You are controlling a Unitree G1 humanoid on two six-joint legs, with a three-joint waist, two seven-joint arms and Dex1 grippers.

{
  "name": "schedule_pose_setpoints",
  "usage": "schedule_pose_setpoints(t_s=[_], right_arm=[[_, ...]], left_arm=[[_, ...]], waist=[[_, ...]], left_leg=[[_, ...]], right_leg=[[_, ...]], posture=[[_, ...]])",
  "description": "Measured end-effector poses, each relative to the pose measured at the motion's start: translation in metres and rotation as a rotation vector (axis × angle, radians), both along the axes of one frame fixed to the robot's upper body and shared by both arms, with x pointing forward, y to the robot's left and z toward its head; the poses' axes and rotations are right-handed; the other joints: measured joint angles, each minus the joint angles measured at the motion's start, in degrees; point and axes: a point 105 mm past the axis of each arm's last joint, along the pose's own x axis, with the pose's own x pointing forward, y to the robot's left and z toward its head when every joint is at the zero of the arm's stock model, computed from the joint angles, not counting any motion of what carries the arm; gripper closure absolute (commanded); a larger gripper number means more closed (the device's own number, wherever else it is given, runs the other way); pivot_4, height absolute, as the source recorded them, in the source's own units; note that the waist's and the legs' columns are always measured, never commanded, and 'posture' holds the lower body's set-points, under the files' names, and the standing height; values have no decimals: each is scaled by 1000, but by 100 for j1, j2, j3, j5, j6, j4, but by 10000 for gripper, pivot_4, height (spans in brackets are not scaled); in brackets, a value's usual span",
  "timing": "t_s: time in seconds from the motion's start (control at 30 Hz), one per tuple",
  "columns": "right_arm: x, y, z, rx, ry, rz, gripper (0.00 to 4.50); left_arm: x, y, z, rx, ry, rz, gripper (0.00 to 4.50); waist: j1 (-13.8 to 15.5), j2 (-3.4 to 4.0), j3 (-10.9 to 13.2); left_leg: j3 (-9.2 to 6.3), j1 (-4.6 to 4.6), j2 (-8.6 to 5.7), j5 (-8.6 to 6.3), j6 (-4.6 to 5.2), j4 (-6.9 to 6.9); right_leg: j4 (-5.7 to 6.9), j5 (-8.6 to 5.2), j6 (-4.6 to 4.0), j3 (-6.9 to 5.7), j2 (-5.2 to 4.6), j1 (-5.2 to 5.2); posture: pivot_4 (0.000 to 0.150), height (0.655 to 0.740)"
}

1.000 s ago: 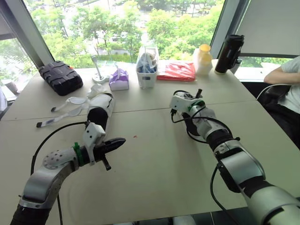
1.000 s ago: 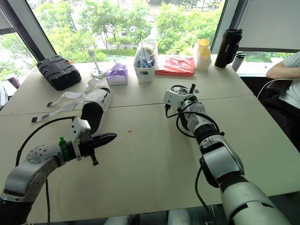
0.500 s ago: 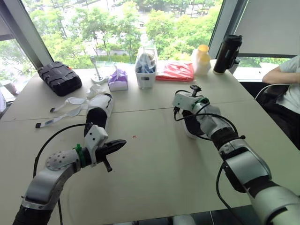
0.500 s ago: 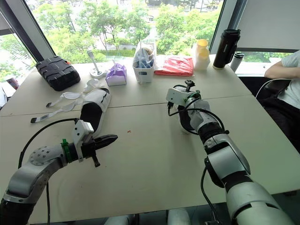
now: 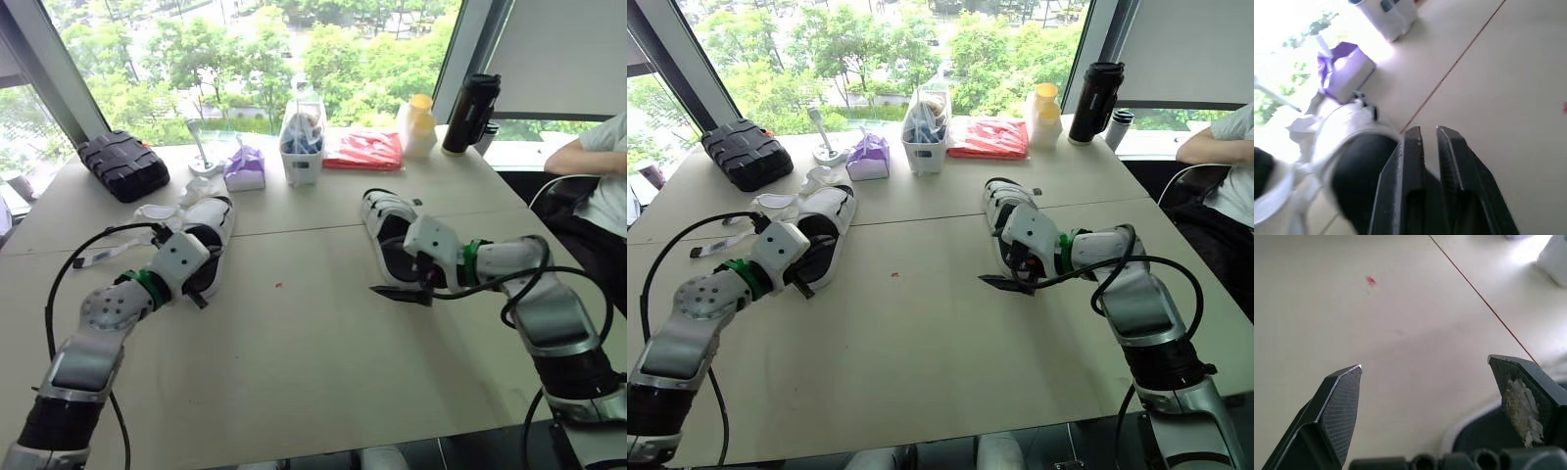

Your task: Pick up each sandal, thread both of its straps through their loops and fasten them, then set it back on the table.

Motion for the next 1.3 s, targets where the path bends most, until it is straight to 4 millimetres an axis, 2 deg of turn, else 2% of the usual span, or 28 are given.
schedule_pose_setpoints(t_s=[0.17,0.3,0.37,0.47,0.63,0.8,0.9,1.03,1.13,1.3], right_arm=[[0,4,2,25,21,-8,0],[-1,13,6,69,34,2,0],[-7,24,8,126,74,49,0],[-25,46,14,232,154,164,0],[-27,52,13,251,199,159,0],[-27,56,10,257,211,153,0],[-26,56,9,255,210,141,0],[-25,58,6,242,209,131,0],[-24,56,6,239,199,118,0],[-23,55,5,238,206,103,0]], left_arm=[[19,16,0,170,-70,90,313],[40,24,3,277,-116,164,313],[53,25,3,322,-133,192,313],[73,15,-3,367,-134,185,313],[94,9,-13,418,-129,188,313],[104,7,-14,459,-145,185,313],[110,5,-16,465,-144,194,8500],[111,5,-27,480,-126,196,28342],[115,5,-17,479,-161,210,44306],[115,3,-16,481,-192,198,44772]], waist=[[136,0,0],[178,-1,0],[180,-2,0],[175,-3,0],[142,-11,0],[148,-13,-1],[153,-14,-2],[138,-15,-2],[151,-16,-2],[151,-17,-4]], left_leg=[[1,-7,-2,2,-3,2],[-3,-16,-6,5,-9,9],[-5,-20,-10,5,-10,14],[-8,-35,-14,16,-28,25],[-4,-109,-30,11,-20,86],[-1,-106,-36,14,-25,89],[-1,-105,-38,14,-24,90],[-1,-105,-40,14,-24,92],[-1,-103,-39,15,-26,93],[-1,-96,-40,15,-26,95]], right_leg=[[2,1,0,-3,-2,-7],[1,1,0,-11,-5,-8],[1,1,1,-11,-6,-8],[2,2,2,-15,-6,-13],[49,4,7,-15,-16,-84],[62,4,7,-15,-18,-86],[66,5,8,-15,-17,-85],[68,5,8,-15,-17,-86],[70,5,9,-15,-17,-83],[71,7,11,-15,-17,-76]], posture=[[1500,7400],[1500,7400],[1500,7400],[1500,7400],[1500,7400],[1500,7400],[1500,7400],[1500,7400],[1500,7400],[1500,7400]])
